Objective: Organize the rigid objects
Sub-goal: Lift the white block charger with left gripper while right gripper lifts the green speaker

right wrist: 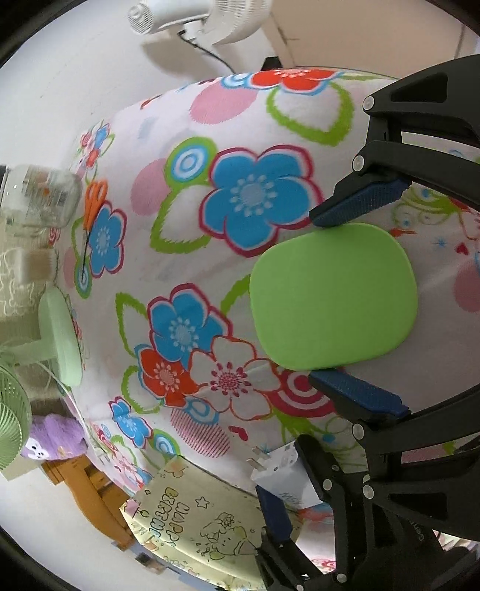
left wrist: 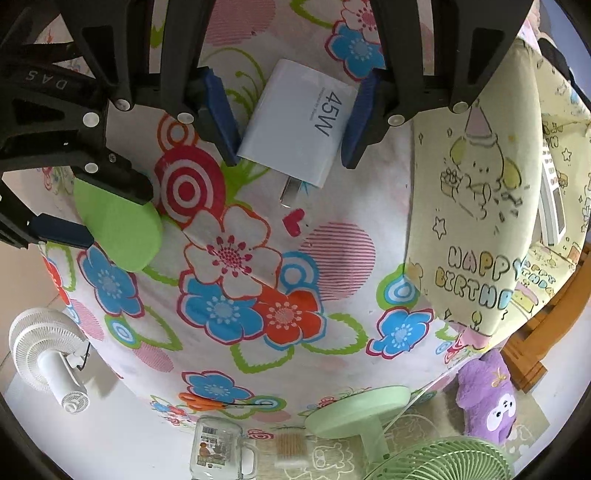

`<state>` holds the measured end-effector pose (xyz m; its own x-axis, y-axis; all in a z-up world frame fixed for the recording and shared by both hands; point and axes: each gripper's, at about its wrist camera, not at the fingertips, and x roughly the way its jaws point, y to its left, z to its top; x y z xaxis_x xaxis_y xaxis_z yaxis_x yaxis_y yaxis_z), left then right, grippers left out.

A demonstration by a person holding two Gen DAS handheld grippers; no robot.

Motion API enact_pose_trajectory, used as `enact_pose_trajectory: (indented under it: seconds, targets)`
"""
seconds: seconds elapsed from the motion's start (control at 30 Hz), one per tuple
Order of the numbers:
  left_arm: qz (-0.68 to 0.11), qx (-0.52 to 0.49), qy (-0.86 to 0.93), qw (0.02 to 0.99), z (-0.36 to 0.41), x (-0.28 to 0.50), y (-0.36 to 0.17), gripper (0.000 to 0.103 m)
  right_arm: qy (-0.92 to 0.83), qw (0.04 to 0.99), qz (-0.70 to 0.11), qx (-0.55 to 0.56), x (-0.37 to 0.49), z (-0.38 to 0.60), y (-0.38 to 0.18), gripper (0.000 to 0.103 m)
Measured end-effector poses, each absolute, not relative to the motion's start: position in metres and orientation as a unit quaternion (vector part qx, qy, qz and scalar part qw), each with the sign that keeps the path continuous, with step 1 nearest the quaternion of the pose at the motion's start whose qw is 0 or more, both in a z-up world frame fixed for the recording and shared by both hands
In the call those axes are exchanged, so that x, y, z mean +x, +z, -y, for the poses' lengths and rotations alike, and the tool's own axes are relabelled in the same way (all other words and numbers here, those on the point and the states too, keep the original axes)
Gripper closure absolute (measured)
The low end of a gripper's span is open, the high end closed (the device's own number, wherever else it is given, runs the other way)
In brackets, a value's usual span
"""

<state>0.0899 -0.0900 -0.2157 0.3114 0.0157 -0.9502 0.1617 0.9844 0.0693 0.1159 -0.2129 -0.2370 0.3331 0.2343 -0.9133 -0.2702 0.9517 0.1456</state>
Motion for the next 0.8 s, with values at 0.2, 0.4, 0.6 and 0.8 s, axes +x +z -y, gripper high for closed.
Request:
enact_pose_trajectory:
  seconds: [0.2,0.4,0.6,0.8]
  targets:
    - [-0.581,0.081,-0.049,0.808,0.093,0.077,-0.215,0.046,0.135,0.816,-0.561,-0.017,0.102,0.214,-0.235,0.023]
    - [-0.579,0.097,-0.044,0.808,0.096,0.071,-0.222,0.046,0.115,0.815,-0.566,-0.05,0.094,0.209,-0.242,0.021]
    - [-0.575,0.09,-0.047,0.812,0.094,0.072,-0.224,0.044,0.107,0.817,-0.565,-0.051,0.091,0.213,-0.245,0.02]
    - [-0.573,0.093,-0.052,0.812,0.096,0.073,-0.224,0.047,0.117,0.809,-0.573,-0.057,0.087,0.211,-0.247,0.011]
